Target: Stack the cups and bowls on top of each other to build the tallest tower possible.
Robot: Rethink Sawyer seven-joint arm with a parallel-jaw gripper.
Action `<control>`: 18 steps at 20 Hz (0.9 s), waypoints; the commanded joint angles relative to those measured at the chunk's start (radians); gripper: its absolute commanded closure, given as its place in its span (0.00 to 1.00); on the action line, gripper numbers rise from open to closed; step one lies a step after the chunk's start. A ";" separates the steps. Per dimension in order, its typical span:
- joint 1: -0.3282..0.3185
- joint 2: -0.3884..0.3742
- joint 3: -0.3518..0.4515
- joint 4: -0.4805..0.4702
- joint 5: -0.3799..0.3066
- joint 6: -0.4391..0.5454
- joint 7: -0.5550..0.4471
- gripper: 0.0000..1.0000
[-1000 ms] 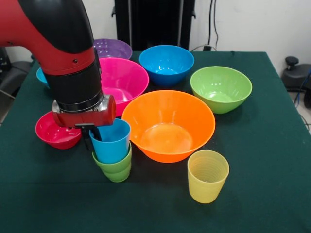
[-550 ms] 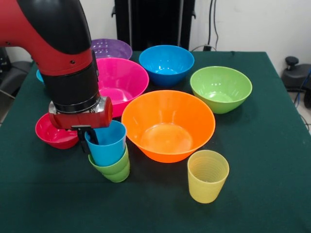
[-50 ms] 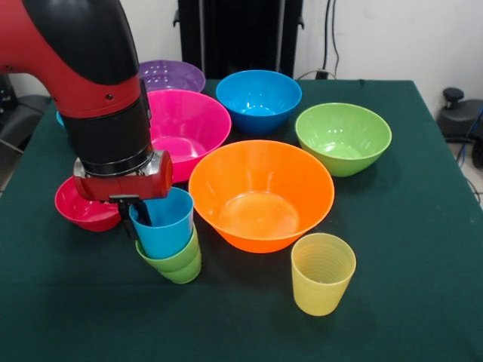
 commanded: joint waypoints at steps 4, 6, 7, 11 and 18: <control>0.000 0.062 0.021 0.008 -0.056 -0.005 -0.245 0.00; 0.000 0.061 0.022 0.012 -0.056 -0.006 -0.243 0.00; 0.000 0.061 0.022 0.012 -0.056 -0.006 -0.242 0.00; 0.000 0.060 0.022 0.014 -0.056 -0.007 -0.238 0.00; -0.002 0.059 0.024 0.019 -0.056 -0.011 -0.234 0.00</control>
